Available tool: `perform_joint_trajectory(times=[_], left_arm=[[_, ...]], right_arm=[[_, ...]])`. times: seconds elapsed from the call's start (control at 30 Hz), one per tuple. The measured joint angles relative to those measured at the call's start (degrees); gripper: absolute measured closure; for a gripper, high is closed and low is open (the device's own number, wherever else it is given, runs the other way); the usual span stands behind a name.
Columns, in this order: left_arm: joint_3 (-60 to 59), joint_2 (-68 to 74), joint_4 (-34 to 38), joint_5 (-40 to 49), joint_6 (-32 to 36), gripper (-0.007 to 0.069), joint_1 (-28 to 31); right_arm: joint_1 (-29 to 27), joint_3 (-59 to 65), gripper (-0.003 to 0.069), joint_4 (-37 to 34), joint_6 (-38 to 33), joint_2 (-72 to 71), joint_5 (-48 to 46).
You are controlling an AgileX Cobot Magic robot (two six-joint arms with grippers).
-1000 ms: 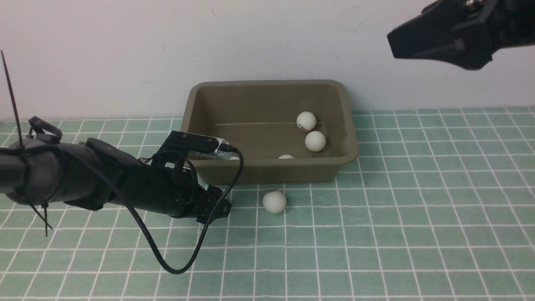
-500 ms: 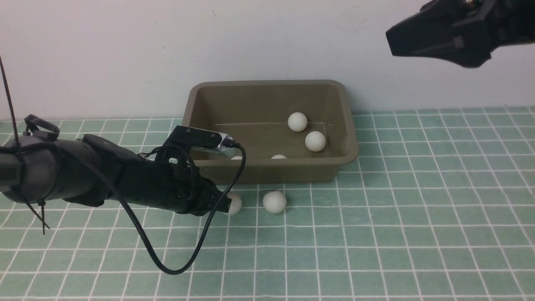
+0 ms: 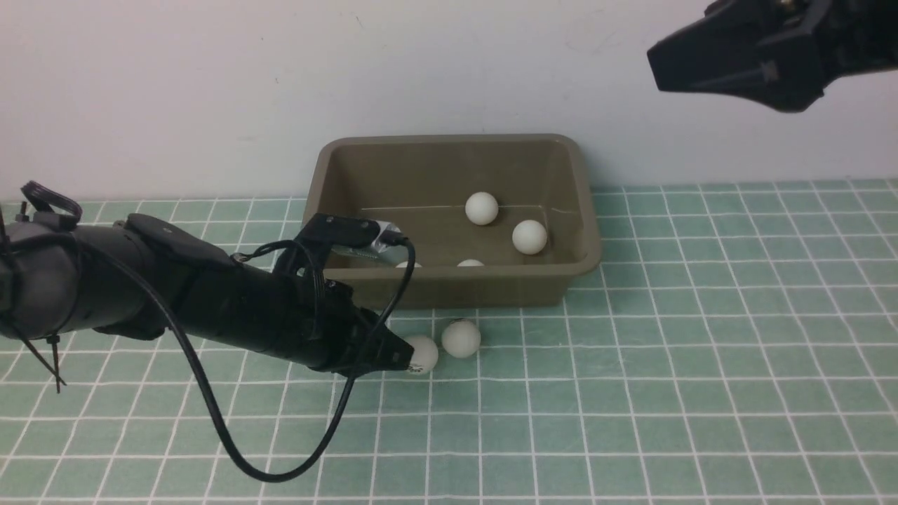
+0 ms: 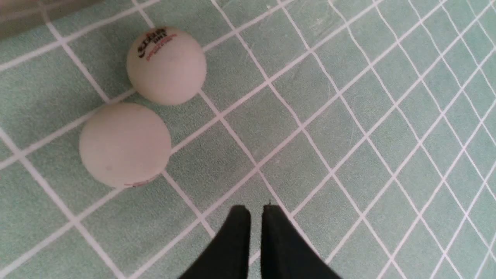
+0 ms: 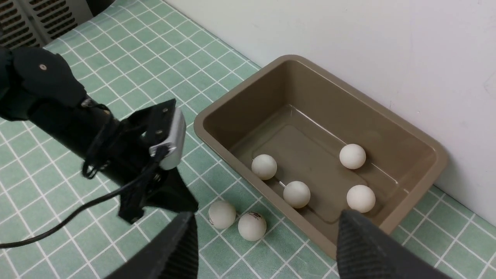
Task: Put the table tennis balls in the box on the green coffee tablecloth.
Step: 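Reach for and grasp a ping pong ball on the table beside the basket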
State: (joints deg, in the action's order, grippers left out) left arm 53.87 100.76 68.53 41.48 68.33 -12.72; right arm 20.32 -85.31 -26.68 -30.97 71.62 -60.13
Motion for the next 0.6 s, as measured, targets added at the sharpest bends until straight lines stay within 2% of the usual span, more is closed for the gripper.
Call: perform_joint_trajectory(times=[0.07,0.2,0.27,0.3,0.33,0.4,0.5,0.6], left_arm=[[0.00,-0.25,-0.79,0.50,-1.23,0.0575,0.00],[0.00,-0.25,-1.45,-0.11,-2.09,0.0437,0.00],[0.00,-0.25,-1.45,-1.01,-2.03,0.0349,0.00],[0.00,-0.25,-1.45,-1.57,-1.84,0.0255,0.00],[0.00,-0.25,-1.45,-1.85,-1.73,0.0197,0.00],[0.00,-0.05,-1.45,-2.67,-1.59,0.0129,0.00],[0.00,1.04,-1.34,-3.80,-1.45,0.0085,0.00],[0.00,3.22,-1.30,-4.84,-1.45,0.0096,-0.85]], right_arm=[[0.00,0.00,0.0219,-0.11,0.00,0.00,0.00],[0.00,0.00,0.0219,-0.11,0.00,0.00,0.00],[0.00,0.00,0.0219,-0.11,0.00,0.00,0.00],[0.00,0.00,0.0219,-0.11,0.05,0.00,0.00],[0.00,0.00,0.0219,-0.11,0.05,0.00,0.00],[0.00,0.00,0.0219,-0.11,0.05,0.00,0.00],[0.00,0.00,0.0219,-0.11,0.05,0.00,0.00],[0.00,0.00,0.0219,-0.28,-0.01,0.00,0.00]])
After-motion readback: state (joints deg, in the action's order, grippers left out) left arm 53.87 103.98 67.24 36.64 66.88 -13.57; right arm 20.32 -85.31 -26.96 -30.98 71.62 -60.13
